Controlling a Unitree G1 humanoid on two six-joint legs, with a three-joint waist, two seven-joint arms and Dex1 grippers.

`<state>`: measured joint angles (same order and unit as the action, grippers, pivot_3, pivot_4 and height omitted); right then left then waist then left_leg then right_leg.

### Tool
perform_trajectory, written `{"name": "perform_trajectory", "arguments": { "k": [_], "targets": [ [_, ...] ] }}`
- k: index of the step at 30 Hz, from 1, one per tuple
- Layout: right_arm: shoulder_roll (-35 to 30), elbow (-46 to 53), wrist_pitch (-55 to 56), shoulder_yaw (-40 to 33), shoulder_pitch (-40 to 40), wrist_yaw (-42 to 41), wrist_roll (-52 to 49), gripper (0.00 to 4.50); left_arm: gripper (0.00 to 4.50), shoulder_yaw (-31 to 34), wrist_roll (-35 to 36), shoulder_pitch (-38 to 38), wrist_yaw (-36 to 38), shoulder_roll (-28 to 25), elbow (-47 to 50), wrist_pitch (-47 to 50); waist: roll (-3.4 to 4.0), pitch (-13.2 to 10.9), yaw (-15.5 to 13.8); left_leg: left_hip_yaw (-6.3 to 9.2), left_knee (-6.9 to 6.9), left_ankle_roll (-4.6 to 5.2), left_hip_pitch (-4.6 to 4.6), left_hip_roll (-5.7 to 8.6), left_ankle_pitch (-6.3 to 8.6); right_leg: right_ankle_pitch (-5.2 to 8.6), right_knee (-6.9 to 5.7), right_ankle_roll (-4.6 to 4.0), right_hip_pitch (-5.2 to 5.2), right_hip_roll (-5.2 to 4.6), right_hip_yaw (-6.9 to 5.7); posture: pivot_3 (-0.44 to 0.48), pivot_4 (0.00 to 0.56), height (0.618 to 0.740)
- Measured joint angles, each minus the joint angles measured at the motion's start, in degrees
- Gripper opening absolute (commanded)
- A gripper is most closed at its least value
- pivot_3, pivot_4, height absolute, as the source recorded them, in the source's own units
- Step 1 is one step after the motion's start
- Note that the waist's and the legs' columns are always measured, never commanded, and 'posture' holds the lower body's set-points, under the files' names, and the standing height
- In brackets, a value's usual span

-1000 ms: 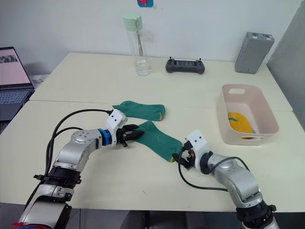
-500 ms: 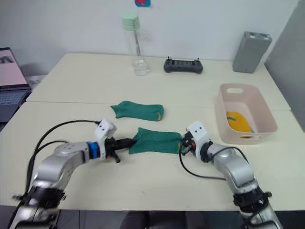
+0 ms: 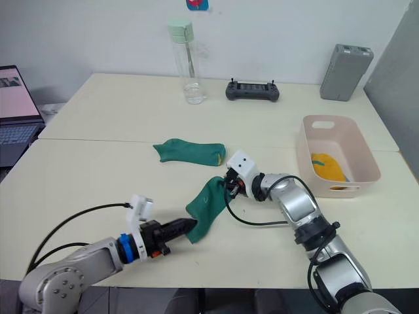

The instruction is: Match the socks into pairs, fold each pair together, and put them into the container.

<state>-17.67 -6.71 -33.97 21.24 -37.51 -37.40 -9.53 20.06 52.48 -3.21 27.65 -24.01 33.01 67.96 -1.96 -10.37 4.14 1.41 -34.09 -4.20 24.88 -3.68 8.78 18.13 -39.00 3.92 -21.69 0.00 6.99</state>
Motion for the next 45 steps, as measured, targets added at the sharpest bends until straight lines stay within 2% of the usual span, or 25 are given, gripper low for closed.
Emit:
{"name": "perform_trajectory", "arguments": {
  "k": [4,8,10,13,15,17,20,23,25,28,33,34,39,42,45],
  "targets": [
    [-1.00,2.26,0.21,-1.42,1.26,-0.44,-0.14,3.16,2.91,3.32,2.13,-3.93,0.75,-5.34,0.89,0.21,0.00,0.00,0.23,-0.05,0.07,-0.01,0.01,-0.01,0.01,0.02,0.02,-0.08,-0.07,-0.01,0.05,0.000,0.150,0.740],
    [-2.44,7.75,-3.20,-4.57,4.58,-0.96,-1.40,4.50,4.18,8.02,1.80,-13.21,9.18,-16.31,0.77,-2.59,-0.02,-0.01,0.64,-0.01,0.19,-0.04,0.02,-0.05,0.03,0.16,-0.06,-0.35,-0.25,-0.01,-0.05,0.000,0.150,0.740],
    [-2.66,10.04,-5.67,-5.94,5.98,-0.93,-2.78,4.50,4.18,9.80,-0.75,-13.11,13.48,-20.62,-1.18,-6.98,0.04,-0.03,0.28,0.02,0.21,-0.05,0.01,-0.05,0.03,0.37,-0.06,-0.71,-0.50,-0.02,-0.10,0.000,0.150,0.740],
    [-2.31,13.75,-8.77,-6.92,8.55,-0.91,-4.68,4.50,4.18,8.02,-3.03,-4.73,16.91,-23.18,-6.31,-12.16,0.05,-0.03,-0.73,-0.06,0.13,-0.06,0.01,-0.02,0.03,0.42,0.00,-0.50,-0.48,-0.07,-0.05,0.000,0.150,0.740],
    [-2.26,14.04,-9.26,-6.94,9.73,-0.73,-4.92,4.50,4.18,3.42,-4.59,1.08,19.08,-23.71,-8.90,-14.62,0.00,0.00,-0.89,-0.22,0.09,-0.06,0.01,0.07,0.03,0.37,0.06,-0.43,-0.46,-0.20,0.06,0.000,0.150,0.740],
    [-1.66,11.81,-9.13,-7.07,9.61,0.03,-4.92,4.50,4.18,-4.69,-7.77,7.74,22.15,-23.74,-12.85,-17.16,-0.02,0.01,-0.94,-0.37,0.06,-0.06,0.02,0.10,0.02,0.21,0.11,-0.36,-0.46,-0.24,0.15,0.000,0.150,0.740],
    [-0.70,8.26,-8.55,-6.85,8.64,0.23,-4.45,4.50,4.18,-13.98,-12.62,12.87,25.88,-23.69,-17.74,-20.41,-0.06,0.02,-0.54,-0.47,0.10,-0.05,0.07,0.05,0.02,-0.02,0.02,-0.09,-0.35,-0.19,0.22,0.000,0.150,0.740],
    [-0.54,5.43,-7.39,-6.65,6.60,0.03,-3.92,3.91,4.21,-20.01,-17.32,16.32,27.32,-23.05,-23.15,-22.60,-0.06,0.02,-0.03,-0.36,0.23,-0.04,0.14,-0.10,0.03,0.03,-0.03,-0.17,-0.47,0.04,0.18,0.000,0.150,0.740],
    [-0.45,4.07,-6.69,-6.68,5.88,0.01,-3.45,3.18,4.21,-22.26,-18.36,16.55,29.25,-22.94,-23.86,-23.72,-0.06,0.02,0.15,-0.29,0.29,-0.04,0.18,-0.10,0.04,0.05,-0.05,-0.19,-0.48,0.08,0.16,0.000,0.150,0.740],
    [-0.47,3.17,-6.31,-7.03,5.42,-0.07,-3.07,2.04,3.58,-23.73,-18.60,16.51,31.66,-22.62,-23.84,-24.44,-0.06,0.02,0.19,-0.21,0.29,-0.05,0.29,-0.09,0.05,0.05,-0.04,-0.20,-0.52,0.07,0.11,0.000,0.150,0.740],
    [0.03,3.07,-6.55,-7.12,5.42,-1.22,-3.44,0.21,2.00,-23.73,-17.52,14.99,33.53,-22.25,-21.32,-24.12,-0.05,0.02,0.32,-0.17,0.26,-0.05,0.32,-0.07,0.04,0.05,-0.04,-0.19,-0.51,0.06,0.09,0.000,0.150,0.740],
    [0.14,2.99,-6.53,-7.12,5.40,-1.39,-3.45,0.00,1.71,-23.72,-17.09,14.75,33.80,-22.25,-20.74,-23.74,-0.05,0.02,0.36,-0.15,0.25,-0.05,0.31,-0.07,0.04,0.06,-0.04,-0.18,-0.50,0.06,0.08,0.000,0.150,0.740],
    [1.99,-0.38,-6.10,-7.13,3.16,-2.62,-3.95,0.00,0.07,-22.92,-14.14,12.67,33.29,-21.90,-17.15,-20.51,-0.04,0.01,0.68,-0.15,0.12,-0.04,0.30,-0.07,0.03,0.03,-0.06,-0.09,-0.46,0.06,0.11,0.000,0.150,0.740],
    [2.96,-4.22,-3.80,-7.06,-0.33,-3.17,-3.25,0.00,0.03,-20.43,-9.11,12.30,29.16,-19.50,-14.87,-13.51,-0.04,0.01,0.65,-0.12,0.09,-0.04,0.30,-0.06,0.02,0.02,-0.07,-0.05,-0.44,0.07,0.09,0.000,0.150,0.740],
    [5.55,-9.71,-0.55,-6.91,-4.85,-3.71,-2.49,0.00,0.03,-16.21,0.80,12.55,21.87,-15.11,-12.69,-2.75,-0.04,0.01,0.70,-0.09,0.08,-0.04,0.30,-0.06,0.03,0.02,-0.08,-0.04,-0.41,0.07,0.07,0.000,0.150,0.740]
  ]
}}
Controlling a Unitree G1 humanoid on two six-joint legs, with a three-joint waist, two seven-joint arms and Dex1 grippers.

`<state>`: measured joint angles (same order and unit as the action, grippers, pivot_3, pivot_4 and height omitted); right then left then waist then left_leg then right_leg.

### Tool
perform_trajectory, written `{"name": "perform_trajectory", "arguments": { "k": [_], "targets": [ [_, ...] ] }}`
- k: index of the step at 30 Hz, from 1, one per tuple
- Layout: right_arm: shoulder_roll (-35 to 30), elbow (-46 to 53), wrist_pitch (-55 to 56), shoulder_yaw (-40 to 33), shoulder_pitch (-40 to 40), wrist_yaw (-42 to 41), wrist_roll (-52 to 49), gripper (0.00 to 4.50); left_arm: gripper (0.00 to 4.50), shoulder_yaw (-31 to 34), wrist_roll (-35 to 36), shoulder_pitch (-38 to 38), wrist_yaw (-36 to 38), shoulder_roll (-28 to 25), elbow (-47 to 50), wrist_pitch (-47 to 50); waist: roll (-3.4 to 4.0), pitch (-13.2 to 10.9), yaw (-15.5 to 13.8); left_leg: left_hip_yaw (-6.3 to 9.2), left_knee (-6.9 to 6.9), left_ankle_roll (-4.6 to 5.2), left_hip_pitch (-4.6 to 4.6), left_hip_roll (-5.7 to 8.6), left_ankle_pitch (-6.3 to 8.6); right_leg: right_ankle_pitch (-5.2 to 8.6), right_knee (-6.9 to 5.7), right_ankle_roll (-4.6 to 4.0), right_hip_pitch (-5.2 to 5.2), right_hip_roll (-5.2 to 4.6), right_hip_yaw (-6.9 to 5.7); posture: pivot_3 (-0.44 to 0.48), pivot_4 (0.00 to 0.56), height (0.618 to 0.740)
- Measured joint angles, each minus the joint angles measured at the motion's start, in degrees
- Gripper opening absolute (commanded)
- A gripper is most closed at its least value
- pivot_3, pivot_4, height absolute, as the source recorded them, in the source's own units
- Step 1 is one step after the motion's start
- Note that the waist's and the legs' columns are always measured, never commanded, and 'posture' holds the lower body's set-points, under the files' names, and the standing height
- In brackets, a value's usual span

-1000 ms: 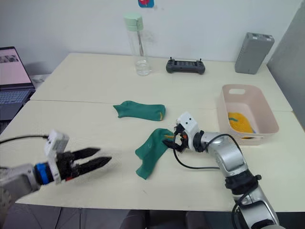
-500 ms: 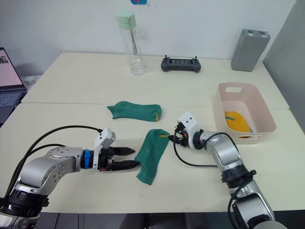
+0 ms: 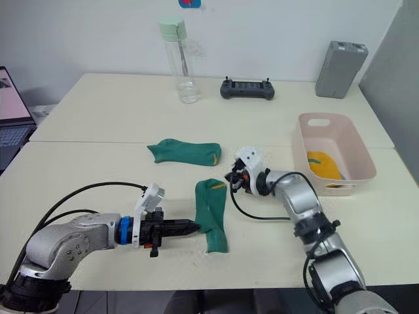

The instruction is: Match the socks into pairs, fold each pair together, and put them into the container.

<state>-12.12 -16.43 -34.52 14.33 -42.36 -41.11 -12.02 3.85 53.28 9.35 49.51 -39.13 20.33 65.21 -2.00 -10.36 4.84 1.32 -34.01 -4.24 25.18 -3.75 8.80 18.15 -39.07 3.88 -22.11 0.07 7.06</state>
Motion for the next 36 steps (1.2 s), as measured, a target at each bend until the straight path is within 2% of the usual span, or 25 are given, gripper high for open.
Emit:
{"name": "perform_trajectory", "arguments": {
  "k": [4,8,11,12,15,18,22,24,26,28,30,32,36],
  "targets": [
    [4.10,-6.15,4.01,0.88,-4.95,-0.41,1.77,0.00,0.03,5.04,13.51,-0.52,-11.12,6.74,0.05,10.10,-0.01,0.01,0.01,0.13,0.01,-0.01,0.00,0.00,0.01,-0.04,-0.04,-0.05,0.05,0.00,-0.12,0.000,0.150,0.740],
    [4.15,-7.73,6.21,2.17,-5.61,-1.40,3.58,0.00,0.03,8.97,23.48,-4.15,-20.73,7.79,-0.57,13.53,-0.01,0.01,-0.15,0.15,0.03,-0.02,0.00,0.02,0.01,-0.04,-0.04,-0.06,0.06,-0.05,-0.15,0.000,0.150,0.740],
    [2.42,-6.06,6.47,2.07,-4.27,-2.17,4.06,0.57,0.00,9.43,26.18,-6.92,-23.45,5.38,0.37,14.40,-0.01,0.01,-0.38,0.15,0.01,-0.03,0.00,0.06,0.01,-0.05,-0.02,-0.06,0.11,-0.08,-0.16,0.000,0.150,0.740],
    [1.46,-4.78,6.28,1.96,-3.26,-2.61,4.03,0.92,0.00,9.39,25.72,-7.73,-23.51,4.35,1.09,14.12,-0.01,0.01,-0.48,0.14,0.00,-0.03,-0.02,0.08,0.01,-0.04,-0.01,-0.06,0.12,-0.09,-0.15,0.000,0.150,0.740],
    [-1.87,1.31,3.77,0.58,0.66,-3.81,3.47,1.98,0.63,8.35,20.25,-9.86,-18.79,1.22,5.65,8.73,0.01,-0.01,-0.72,0.05,0.00,-0.06,-0.05,0.08,-0.01,-0.03,0.04,-0.08,0.10,-0.09,-0.10,0.000,0.150,0.740],
    [-5.54,10.13,0.46,-0.36,4.52,-5.00,1.55,3.07,1.58,7.45,17.98,-11.79,-14.63,-1.77,7.45,6.34,0.01,0.00,-0.72,0.03,0.01,-0.06,-0.09,0.05,-0.01,0.00,0.03,-0.12,0.09,-0.08,-0.07,0.000,0.150,0.740],
    [-12.99,21.97,-4.21,-2.77,11.42,-7.16,-1.34,4.49,2.91,7.64,12.40,-16.95,-6.45,-11.58,8.40,2.74,0.04,-0.02,-0.72,-0.01,0.08,-0.06,-0.09,0.04,0.00,0.14,0.02,-0.34,-0.02,-0.10,-0.07,0.000,0.150,0.740],
    [-15.97,26.84,-6.32,-4.33,14.77,-7.80,-3.28,4.50,3.57,7.98,7.43,-17.11,0.34,-17.37,7.01,-2.27,0.06,-0.04,-0.77,-0.01,0.12,-0.07,-0.12,0.03,0.00,0.34,0.02,-0.66,-0.12,-0.10,-0.10,0.000,0.150,0.740],
    [-18.72,31.69,-8.15,-6.10,17.78,-8.54,-5.31,4.50,4.16,6.81,-0.05,-12.23,5.87,-20.22,2.49,-10.79,0.19,-0.11,-1.40,-0.01,0.11,-0.06,-0.17,0.04,0.00,0.43,0.08,-0.54,-0.20,-0.11,-0.11,0.000,0.150,0.740],
    [-21.34,36.34,-9.35,-6.76,20.02,-10.16,-7.71,4.50,4.16,3.48,-8.76,-4.28,8.68,-19.42,-2.45,-20.69,0.23,-0.12,-1.99,-0.08,0.07,-0.07,-0.22,0.09,0.00,0.45,0.15,-0.44,-0.16,-0.18,-0.08,0.000,0.150,0.740],
    [-23.61,40.56,-9.81,-6.85,21.78,-12.38,-10.05,4.50,4.16,-0.90,-14.55,2.01,9.96,-16.58,-6.25,-26.54,0.20,-0.10,-2.12,-0.26,0.06,-0.07,-0.21,0.13,0.00,0.40,0.22,-0.37,-0.09,-0.26,0.05,0.000,0.150,0.740],
    [-25.61,44.49,-10.96,-7.18,23.61,-13.84,-12.83,4.50,4.16,-6.47,-21.25,9.82,9.63,-10.47,-12.94,-32.34,0.17,-0.09,-2.67,-0.32,0.03,-0.05,-0.10,0.19,0.00,0.26,0.21,-0.13,0.06,-0.28,0.11,0.000,0.150,0.740],
    [-28.72,50.07,-13.01,-7.37,24.33,-14.61,-16.28,4.50,4.16,-15.62,-32.74,20.61,8.75,-0.48,-27.00,-41.76,0.08,-0.06,-2.99,-0.15,-0.05,-0.04,0.16,0.11,-0.01,0.05,0.17,0.10,-0.08,-0.08,0.08,0.000,0.150,0.740]
  ]
}}
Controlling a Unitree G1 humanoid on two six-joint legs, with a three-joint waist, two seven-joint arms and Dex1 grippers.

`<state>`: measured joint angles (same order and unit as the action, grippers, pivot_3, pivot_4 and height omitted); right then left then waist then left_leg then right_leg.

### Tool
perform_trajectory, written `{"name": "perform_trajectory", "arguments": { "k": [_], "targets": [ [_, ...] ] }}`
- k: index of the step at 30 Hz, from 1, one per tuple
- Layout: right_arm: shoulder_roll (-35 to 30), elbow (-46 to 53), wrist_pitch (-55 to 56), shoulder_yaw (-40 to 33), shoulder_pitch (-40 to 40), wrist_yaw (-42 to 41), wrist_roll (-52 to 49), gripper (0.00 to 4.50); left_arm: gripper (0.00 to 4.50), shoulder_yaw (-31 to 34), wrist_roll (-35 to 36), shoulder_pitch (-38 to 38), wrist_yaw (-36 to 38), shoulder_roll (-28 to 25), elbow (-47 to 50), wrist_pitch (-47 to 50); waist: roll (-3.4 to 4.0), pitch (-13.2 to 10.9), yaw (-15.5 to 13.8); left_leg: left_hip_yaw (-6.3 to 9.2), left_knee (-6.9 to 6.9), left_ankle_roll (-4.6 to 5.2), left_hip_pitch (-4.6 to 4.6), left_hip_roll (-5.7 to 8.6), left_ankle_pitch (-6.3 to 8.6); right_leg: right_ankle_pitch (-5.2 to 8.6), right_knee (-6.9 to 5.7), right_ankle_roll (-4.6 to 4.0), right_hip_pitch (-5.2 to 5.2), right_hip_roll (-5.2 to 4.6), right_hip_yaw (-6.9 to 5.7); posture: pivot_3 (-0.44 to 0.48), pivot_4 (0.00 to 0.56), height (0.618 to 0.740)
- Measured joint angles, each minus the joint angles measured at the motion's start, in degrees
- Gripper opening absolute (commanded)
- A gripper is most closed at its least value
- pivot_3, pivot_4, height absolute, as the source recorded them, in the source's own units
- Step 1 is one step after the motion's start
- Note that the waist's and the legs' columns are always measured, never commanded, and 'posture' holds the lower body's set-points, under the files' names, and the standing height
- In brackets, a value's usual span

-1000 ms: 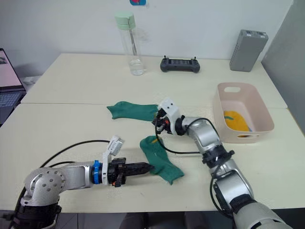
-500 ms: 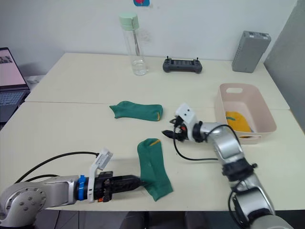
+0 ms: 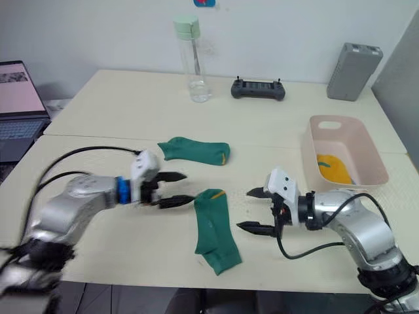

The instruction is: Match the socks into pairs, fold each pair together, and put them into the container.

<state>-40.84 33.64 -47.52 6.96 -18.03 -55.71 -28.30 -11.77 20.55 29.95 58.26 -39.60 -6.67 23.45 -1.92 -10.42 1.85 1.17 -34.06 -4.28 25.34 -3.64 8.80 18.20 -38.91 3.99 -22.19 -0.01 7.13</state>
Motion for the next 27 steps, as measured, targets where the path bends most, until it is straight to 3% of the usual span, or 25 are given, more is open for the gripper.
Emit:
{"name": "perform_trajectory", "arguments": {
  "k": [1,4,10,15,20,27],
  "targets": [
    [-0.33,0.60,-0.38,0.04,-0.08,0.09,-0.15,4.50,4.16,-2.47,-3.05,1.71,0.32,2.08,-3.46,-3.27,-0.02,0.01,0.19,0.02,0.00,0.00,0.01,-0.03,0.00,-0.07,0.00,-0.12,-0.01,0.04,0.01,0.000,0.150,0.740],
    [-0.38,0.80,-1.09,0.07,-0.10,1.45,-0.32,4.50,3.53,-5.83,-7.54,3.55,2.45,5.04,-9.74,-9.28,-0.02,0.01,0.82,0.13,0.02,0.01,0.07,-0.05,0.00,-0.08,-0.09,-0.14,-0.07,0.10,-0.04,0.000,0.150,0.740],
    [-0.46,0.85,-1.37,0.06,-0.19,3.53,-0.73,4.50,1.61,-5.68,-9.18,5.92,5.54,6.58,-14.78,-12.41,-0.01,0.01,0.85,0.25,-0.08,0.01,0.15,-0.04,0.00,-0.06,-0.10,-0.12,-0.01,0.11,-0.17,0.000,0.150,0.740],
    [-0.70,0.24,0.57,0.36,1.92,4.29,0.08,4.50,0.01,-2.79,-9.26,6.37,3.88,7.41,-16.11,-10.06,-0.01,0.01,0.94,0.28,-0.28,0.02,0.20,-0.06,-0.01,-0.07,-0.13,0.02,0.01,0.11,-0.17,0.000,0.150,0.740],
    [1.04,-2.03,2.45,1.84,3.57,7.12,2.04,4.50,0.01,2.97,-10.86,5.86,-6.73,8.09,-17.52,-7.20,-0.01,0.01,1.16,0.31,-0.51,0.03,0.22,-0.07,-0.01,-0.09,-0.18,0.20,0.07,0.12,-0.16,0.000,0.150,0.740],
    [6.65,-5.78,3.28,8.43,1.50,9.85,4.72,4.50,0.01,7.60,-9.25,-2.08,-13.53,10.14,-6.00,0.15,-0.01,0.01,1.25,0.34,-0.61,0.02,0.22,-0.07,-0.01,-0.19,-0.21,0.11,0.11,0.12,-0.18,0.000,0.150,0.740]
  ]
}}
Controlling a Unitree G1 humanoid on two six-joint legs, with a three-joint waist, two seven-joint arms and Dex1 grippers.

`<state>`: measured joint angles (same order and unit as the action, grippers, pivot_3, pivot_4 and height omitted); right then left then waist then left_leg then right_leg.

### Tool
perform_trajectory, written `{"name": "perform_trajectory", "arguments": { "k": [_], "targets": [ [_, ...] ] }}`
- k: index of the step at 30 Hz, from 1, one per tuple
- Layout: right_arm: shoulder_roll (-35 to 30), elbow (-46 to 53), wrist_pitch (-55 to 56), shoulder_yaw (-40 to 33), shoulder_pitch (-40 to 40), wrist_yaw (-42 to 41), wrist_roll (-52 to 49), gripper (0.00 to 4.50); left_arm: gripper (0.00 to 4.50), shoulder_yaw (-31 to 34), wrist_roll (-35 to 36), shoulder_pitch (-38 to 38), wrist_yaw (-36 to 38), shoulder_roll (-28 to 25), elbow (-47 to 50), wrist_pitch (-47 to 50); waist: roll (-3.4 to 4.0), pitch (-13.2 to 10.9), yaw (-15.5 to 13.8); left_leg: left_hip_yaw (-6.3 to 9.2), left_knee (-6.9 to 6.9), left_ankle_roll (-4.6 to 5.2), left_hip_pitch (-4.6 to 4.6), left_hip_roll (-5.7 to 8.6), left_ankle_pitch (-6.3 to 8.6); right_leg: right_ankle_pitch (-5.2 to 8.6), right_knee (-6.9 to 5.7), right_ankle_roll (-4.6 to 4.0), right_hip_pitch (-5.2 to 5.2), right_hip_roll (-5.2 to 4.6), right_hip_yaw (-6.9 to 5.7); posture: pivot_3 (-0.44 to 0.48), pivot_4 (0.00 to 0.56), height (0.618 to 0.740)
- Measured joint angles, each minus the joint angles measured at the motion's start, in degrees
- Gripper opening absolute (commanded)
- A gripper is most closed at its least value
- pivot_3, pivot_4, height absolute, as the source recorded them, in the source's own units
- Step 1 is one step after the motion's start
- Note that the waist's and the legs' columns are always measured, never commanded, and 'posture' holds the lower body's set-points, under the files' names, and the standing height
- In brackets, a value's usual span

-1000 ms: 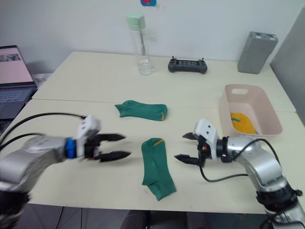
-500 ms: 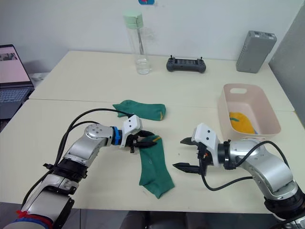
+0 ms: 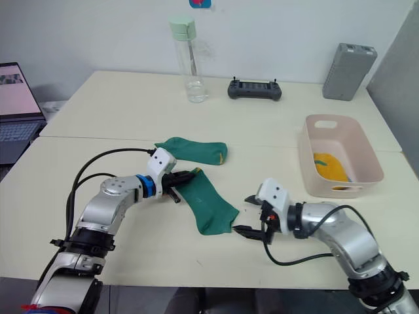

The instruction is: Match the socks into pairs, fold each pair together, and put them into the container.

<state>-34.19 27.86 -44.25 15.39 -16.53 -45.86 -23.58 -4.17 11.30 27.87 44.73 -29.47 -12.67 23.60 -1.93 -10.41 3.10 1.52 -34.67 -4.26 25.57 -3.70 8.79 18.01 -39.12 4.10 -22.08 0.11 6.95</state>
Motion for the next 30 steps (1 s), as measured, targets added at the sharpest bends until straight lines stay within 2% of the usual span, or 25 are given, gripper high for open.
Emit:
{"name": "perform_trajectory", "arguments": {
  "k": [6,9,12,20,26,30],
  "targets": [
    [0.42,-5.02,7.00,8.64,-3.96,-5.43,4.94,4.50,0.01,1.23,0.15,-2.52,-3.35,0.61,5.18,4.71,0.00,0.00,0.03,0.00,-0.15,0.00,-0.01,0.00,0.00,-0.02,0.02,0.16,0.06,0.00,0.01,0.000,0.150,0.740],
    [0.52,-10.91,12.18,11.63,-5.47,-6.10,9.98,3.95,0.00,1.28,0.15,-2.88,-3.08,0.02,5.80,5.17,0.00,0.00,-0.01,-0.01,-0.17,0.00,-0.01,0.01,0.00,-0.04,0.02,0.16,0.07,0.00,0.00,0.000,0.150,0.740],
    [0.33,-14.59,16.63,12.64,-6.16,-6.80,13.50,2.91,0.00,1.81,0.16,-2.96,-2.95,-0.66,6.02,5.91,0.00,0.00,-0.05,-0.01,-0.17,0.00,-0.01,0.00,0.00,-0.06,0.02,0.15,0.06,0.00,0.01,0.000,0.150,0.740],
    [0.13,-16.48,22.55,12.44,-5.96,-8.01,17.02,0.09,0.00,2.58,0.34,-4.67,-3.11,-0.77,8.38,7.12,0.01,0.00,-0.14,-0.01,-0.16,0.00,-0.01,0.00,0.00,-0.08,0.03,0.09,0.07,0.00,0.00,0.000,0.150,0.740],
    [-3.04,-16.52,24.08,9.63,-4.87,-11.17,16.50,0.04,0.00,5.11,3.86,-10.30,-4.75,-0.58,16.29,12.42,0.01,0.00,-0.14,-0.01,-0.16,0.00,-0.01,0.01,0.00,-0.08,0.03,0.09,0.11,-0.04,0.01,0.000,0.150,0.740],
    [-8.56,-16.82,26.49,6.44,-5.34,-17.04,15.02,0.04,0.00,8.54,8.60,-18.51,-9.39,3.04,28.69,19.92,0.01,0.00,-0.15,-0.01,-0.16,0.00,-0.02,0.03,0.01,-0.08,0.06,0.09,0.15,-0.08,0.00,0.000,0.150,0.740]
  ]
}}
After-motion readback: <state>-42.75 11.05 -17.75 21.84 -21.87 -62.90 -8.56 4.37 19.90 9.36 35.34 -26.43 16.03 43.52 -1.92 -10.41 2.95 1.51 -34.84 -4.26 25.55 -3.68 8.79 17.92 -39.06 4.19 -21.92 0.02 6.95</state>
